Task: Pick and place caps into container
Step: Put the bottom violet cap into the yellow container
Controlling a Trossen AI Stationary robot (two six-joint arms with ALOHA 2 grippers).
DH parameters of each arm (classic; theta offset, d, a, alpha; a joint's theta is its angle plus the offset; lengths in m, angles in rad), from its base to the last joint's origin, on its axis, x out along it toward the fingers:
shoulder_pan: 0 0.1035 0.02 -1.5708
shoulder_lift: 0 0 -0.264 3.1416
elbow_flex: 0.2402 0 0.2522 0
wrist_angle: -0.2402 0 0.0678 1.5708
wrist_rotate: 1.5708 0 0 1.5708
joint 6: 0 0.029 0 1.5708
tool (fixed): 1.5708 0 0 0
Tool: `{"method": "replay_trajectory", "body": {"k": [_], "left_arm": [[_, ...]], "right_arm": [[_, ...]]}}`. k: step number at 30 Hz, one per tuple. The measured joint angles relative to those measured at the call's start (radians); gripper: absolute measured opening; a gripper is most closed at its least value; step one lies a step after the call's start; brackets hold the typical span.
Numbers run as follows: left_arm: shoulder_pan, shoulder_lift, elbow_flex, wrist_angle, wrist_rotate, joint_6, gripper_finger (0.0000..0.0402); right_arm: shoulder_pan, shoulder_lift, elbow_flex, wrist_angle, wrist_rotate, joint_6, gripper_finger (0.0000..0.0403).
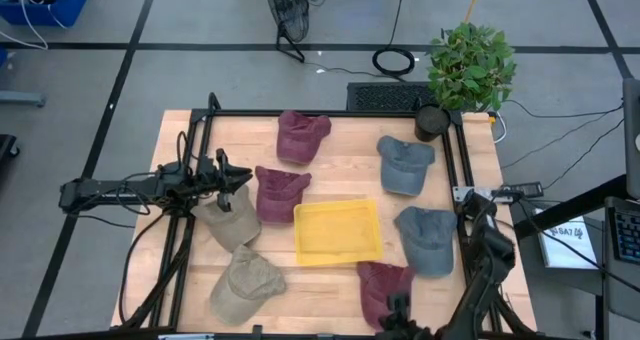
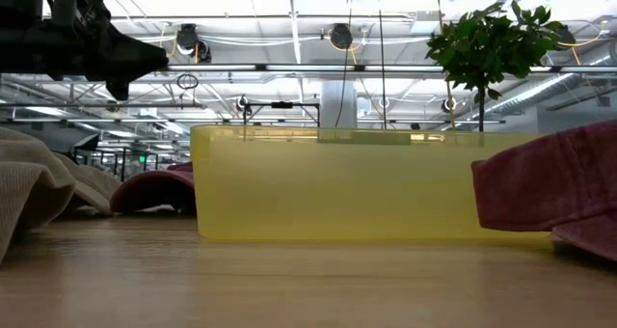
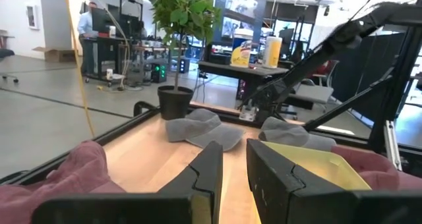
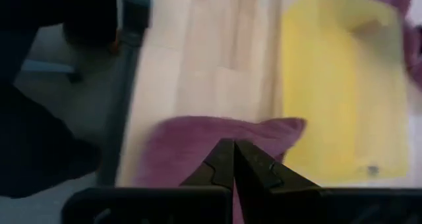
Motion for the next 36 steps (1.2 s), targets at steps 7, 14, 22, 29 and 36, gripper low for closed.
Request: {"method": "replay_trajectory", "body": {"k": [7, 14, 22, 29, 36], "left_arm": [[0.000, 0.000, 0.000, -0.002, 0.007, -0.017, 0.0072], [0.000, 0.000, 0.000, -0.007, 0.007, 0.006, 0.0072], [0.000, 0.000, 0.000, 0.001, 0.008, 0.005, 0.0072], [0.000, 0.000, 0.000, 0.001, 0.008, 0.004, 0.0072], [0.000, -0.001, 0.000, 0.001, 0.008, -0.011, 0.0072]], "right_arm": [[-0.016, 0.032, -0.015, 0.087, -0.030, 0.056, 0.0000], [-0.049, 0.042, -0.017, 0.138, -0.098, 0.129, 0.0044], [-0.061, 0.050, -0.048, 0.150, -0.240, 0.155, 0.0179], [-0.058, 0.050, -0.116, 0.206, -0.415, 0.265, 0.0251], [-0.045, 0.049, -0.153, 0.190, -0.412, 0.343, 0.0258]]}}
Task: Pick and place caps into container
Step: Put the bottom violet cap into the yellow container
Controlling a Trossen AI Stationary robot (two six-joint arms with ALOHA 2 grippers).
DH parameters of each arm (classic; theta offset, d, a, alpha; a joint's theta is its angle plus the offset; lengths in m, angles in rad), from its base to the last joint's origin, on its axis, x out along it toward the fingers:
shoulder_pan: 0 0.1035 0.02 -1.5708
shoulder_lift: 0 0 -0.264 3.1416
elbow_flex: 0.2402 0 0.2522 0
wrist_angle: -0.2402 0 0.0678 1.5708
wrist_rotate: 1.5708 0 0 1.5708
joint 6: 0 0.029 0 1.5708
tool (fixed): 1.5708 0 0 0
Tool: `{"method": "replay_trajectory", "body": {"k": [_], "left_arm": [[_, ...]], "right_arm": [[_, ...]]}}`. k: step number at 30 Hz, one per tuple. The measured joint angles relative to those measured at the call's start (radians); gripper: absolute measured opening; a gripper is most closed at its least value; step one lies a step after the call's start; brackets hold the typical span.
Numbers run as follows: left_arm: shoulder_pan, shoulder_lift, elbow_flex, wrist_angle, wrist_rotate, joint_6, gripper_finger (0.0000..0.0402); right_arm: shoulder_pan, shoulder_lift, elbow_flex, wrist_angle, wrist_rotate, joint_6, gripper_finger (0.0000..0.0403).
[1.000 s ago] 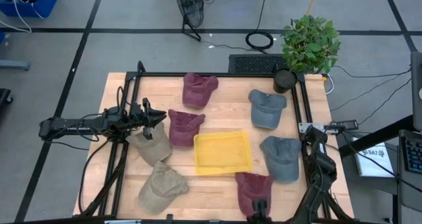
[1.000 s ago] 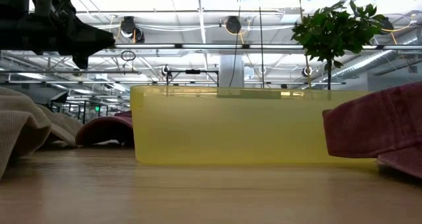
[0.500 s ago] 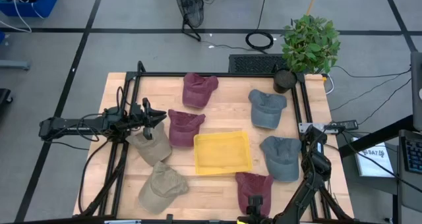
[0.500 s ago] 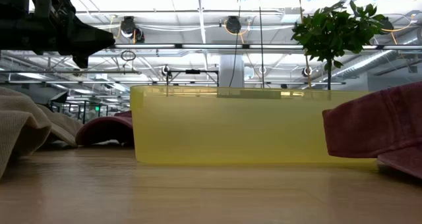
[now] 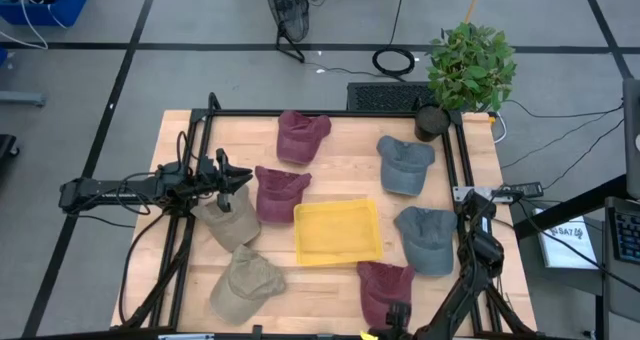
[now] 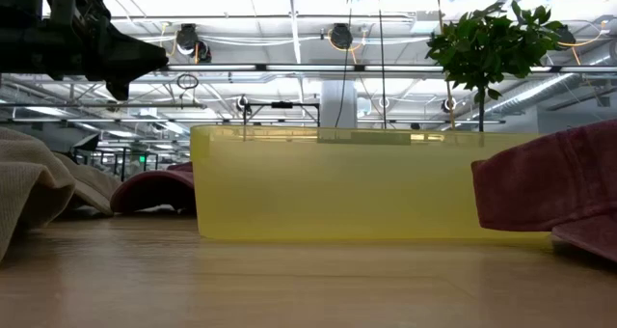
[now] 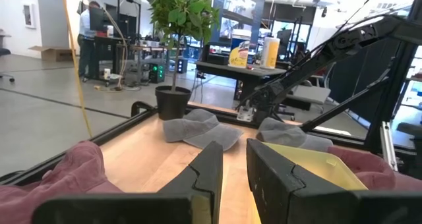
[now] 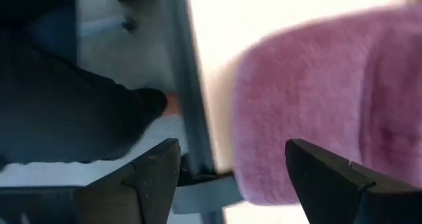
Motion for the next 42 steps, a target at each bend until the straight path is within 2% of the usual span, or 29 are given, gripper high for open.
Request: {"method": "replay_trajectory", "body": {"k": [12, 22, 27, 32, 38, 42], "left_arm": [[0.000, 0.000, 0.000, 0.000, 0.000, -0.006, 0.0072], [0.000, 0.000, 0.000, 0.000, 0.019, -0.009, 0.0072], [0.000, 0.000, 0.000, 0.019, 0.088, -0.024, 0.0072], [-0.001, 0.000, 0.001, 0.037, 0.102, -0.032, 0.0072], [0.000, 0.000, 0.001, 0.036, 0.102, -0.032, 0.0072], [0.000, 0.000, 0.001, 0.028, 0.114, -0.033, 0.0072]], "right_arm": [[0.000, -0.002, -0.116, 0.000, 0.004, 0.101, 0.0258], [0.001, -0.002, -0.136, -0.008, 0.035, 0.138, 0.0247], [0.000, -0.034, -0.124, 0.002, 0.089, 0.109, 0.0238], [0.007, -0.127, -0.122, -0.005, 0.177, 0.062, 0.0226], [-0.003, -0.234, -0.122, -0.051, 0.309, -0.113, 0.0222], [-0.056, -0.267, -0.122, -0.103, 0.277, -0.210, 0.0221]]}}
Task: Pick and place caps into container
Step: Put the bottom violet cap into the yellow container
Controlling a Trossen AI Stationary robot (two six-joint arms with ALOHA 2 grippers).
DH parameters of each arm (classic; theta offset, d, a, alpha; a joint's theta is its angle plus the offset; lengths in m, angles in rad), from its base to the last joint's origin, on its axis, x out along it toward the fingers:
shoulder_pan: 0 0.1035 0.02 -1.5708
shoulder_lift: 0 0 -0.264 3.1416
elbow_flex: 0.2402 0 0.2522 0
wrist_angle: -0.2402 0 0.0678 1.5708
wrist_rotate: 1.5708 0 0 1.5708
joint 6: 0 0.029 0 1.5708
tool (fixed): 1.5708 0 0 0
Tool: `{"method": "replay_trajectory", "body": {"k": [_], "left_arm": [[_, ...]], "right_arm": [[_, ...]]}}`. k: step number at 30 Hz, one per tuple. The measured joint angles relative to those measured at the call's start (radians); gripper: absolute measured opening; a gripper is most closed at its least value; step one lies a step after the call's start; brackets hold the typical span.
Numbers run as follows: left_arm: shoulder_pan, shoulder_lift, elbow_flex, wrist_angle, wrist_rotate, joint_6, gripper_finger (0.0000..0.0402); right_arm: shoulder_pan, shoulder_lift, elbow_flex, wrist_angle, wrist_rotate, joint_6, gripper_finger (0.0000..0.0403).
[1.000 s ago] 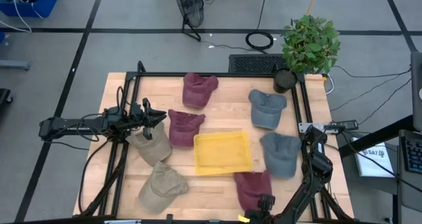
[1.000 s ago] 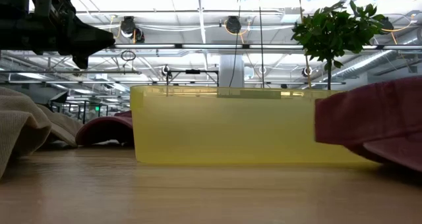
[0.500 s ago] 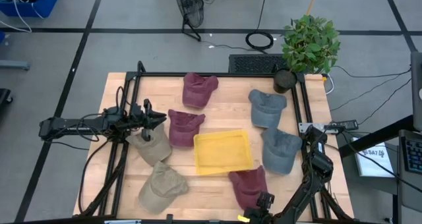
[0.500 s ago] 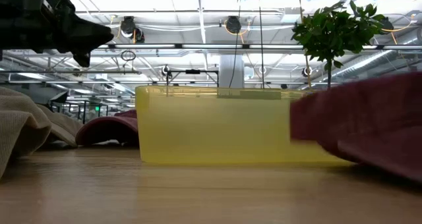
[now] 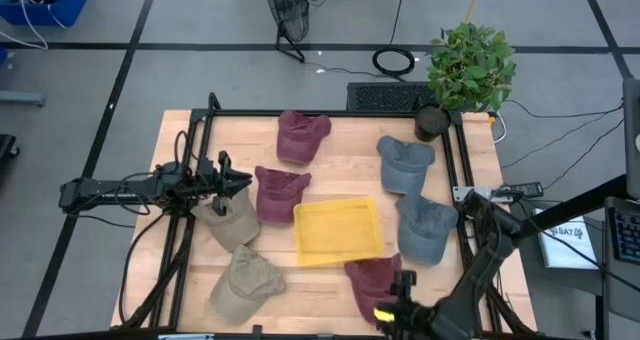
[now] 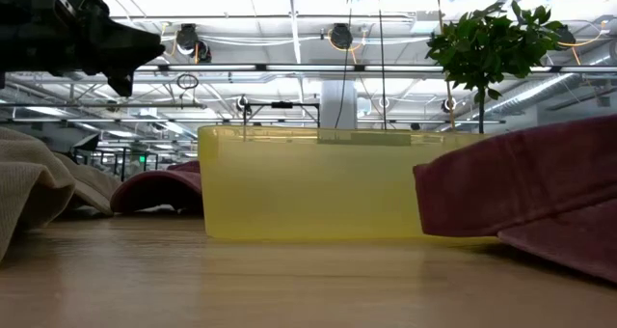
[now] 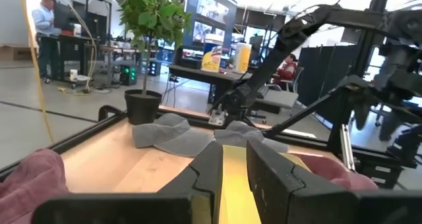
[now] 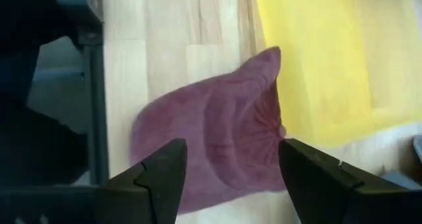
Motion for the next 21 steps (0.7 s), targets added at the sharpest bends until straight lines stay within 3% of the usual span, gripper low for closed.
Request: {"method": "replay_trajectory", "body": {"k": [8, 21], "left_arm": [[-0.001, 0.000, 0.000, -0.008, 0.008, 0.000, 0.0072], [-0.001, 0.000, 0.000, -0.019, 0.008, 0.008, 0.0072]], "right_arm": [[-0.096, -0.001, -0.107, 0.066, -0.206, -0.197, 0.0221], [-0.144, -0.070, -0.352, 0.285, -0.335, -0.308, 0.0221]]}}
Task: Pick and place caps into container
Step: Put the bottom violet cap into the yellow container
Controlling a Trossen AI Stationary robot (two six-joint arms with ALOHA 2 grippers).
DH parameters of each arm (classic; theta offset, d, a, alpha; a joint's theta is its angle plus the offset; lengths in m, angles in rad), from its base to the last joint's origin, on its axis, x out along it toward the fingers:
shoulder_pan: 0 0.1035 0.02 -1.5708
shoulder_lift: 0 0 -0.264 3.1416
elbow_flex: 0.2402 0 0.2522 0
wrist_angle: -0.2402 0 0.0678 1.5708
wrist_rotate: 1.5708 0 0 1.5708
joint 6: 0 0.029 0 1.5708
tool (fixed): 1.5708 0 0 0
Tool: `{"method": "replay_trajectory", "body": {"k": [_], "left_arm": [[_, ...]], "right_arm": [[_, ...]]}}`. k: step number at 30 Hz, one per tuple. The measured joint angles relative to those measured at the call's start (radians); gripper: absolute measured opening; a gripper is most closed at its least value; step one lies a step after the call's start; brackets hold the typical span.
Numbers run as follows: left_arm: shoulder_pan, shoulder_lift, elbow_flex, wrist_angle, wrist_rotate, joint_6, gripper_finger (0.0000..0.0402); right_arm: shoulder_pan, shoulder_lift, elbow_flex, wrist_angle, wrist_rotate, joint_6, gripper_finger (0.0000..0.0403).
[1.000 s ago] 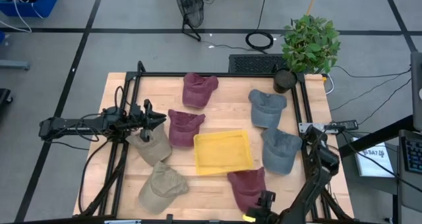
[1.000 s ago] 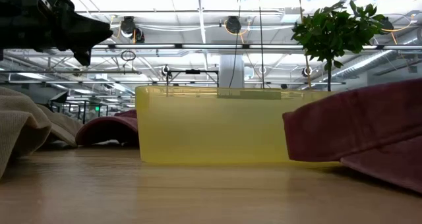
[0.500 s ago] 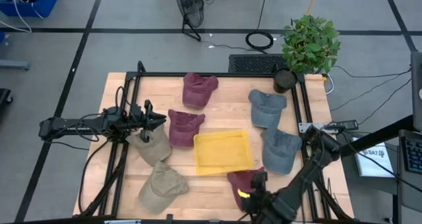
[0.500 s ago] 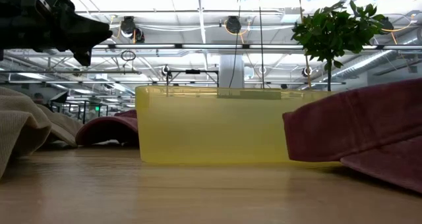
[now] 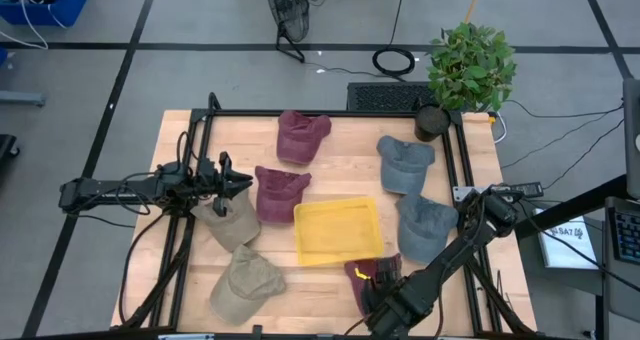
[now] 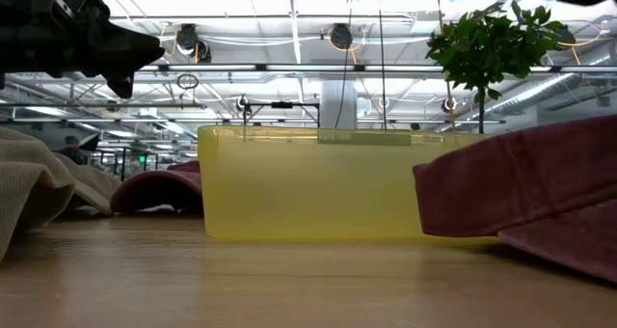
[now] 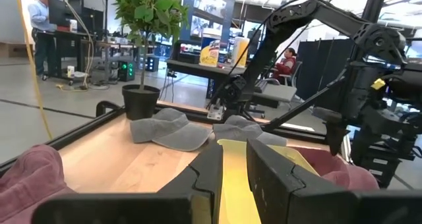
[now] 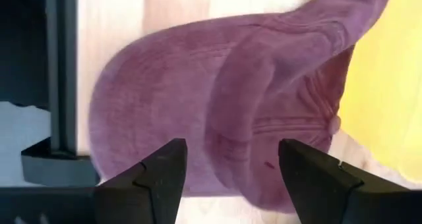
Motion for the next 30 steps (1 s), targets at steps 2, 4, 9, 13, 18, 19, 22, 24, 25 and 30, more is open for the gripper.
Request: {"method": "replay_trajectory", "body": {"k": [2, 4, 9, 13, 18, 19, 22, 24, 25, 30], "left_arm": [[0.000, 0.000, 0.000, 0.000, 0.000, 0.000, 0.0072], [0.000, 0.000, 0.000, 0.000, 0.000, 0.000, 0.0072], [0.000, 0.000, 0.000, 0.000, 0.000, 0.000, 0.0072], [0.000, 0.000, 0.000, 0.000, 0.000, 0.000, 0.0072], [0.000, 0.000, 0.000, 0.001, 0.000, 0.000, 0.0072], [0.000, 0.000, 0.000, 0.001, 0.000, 0.000, 0.0072], [0.000, 0.000, 0.000, 0.001, 0.000, -0.001, 0.0072], [0.000, 0.000, 0.000, 0.001, -0.001, -0.001, 0.0072], [0.000, 0.000, 0.000, 0.001, -0.001, -0.001, 0.0072], [0.000, 0.000, 0.000, 0.001, -0.001, -0.002, 0.0072]], "right_arm": [[-0.003, -0.008, -0.021, -0.002, 0.000, 0.005, 0.0221], [-0.006, -0.015, -0.039, -0.002, 0.000, 0.006, 0.0221], [-0.006, -0.017, -0.089, 0.054, -0.004, -0.007, 0.0221], [-0.014, -0.018, -0.123, 0.119, -0.029, -0.032, 0.0220], [-0.031, -0.019, -0.129, 0.122, -0.034, -0.039, 0.0177], [-0.033, -0.019, -0.129, 0.122, -0.034, -0.042, 0.0160], [-0.040, -0.019, -0.129, 0.122, -0.034, -0.046, 0.0102], [-0.045, -0.018, -0.129, 0.121, -0.037, -0.054, 0.0060], [-0.048, -0.018, -0.129, 0.121, -0.048, -0.061, 0.0039], [-0.051, -0.058, -0.131, 0.133, -0.053, -0.046, 0.0013]]}}
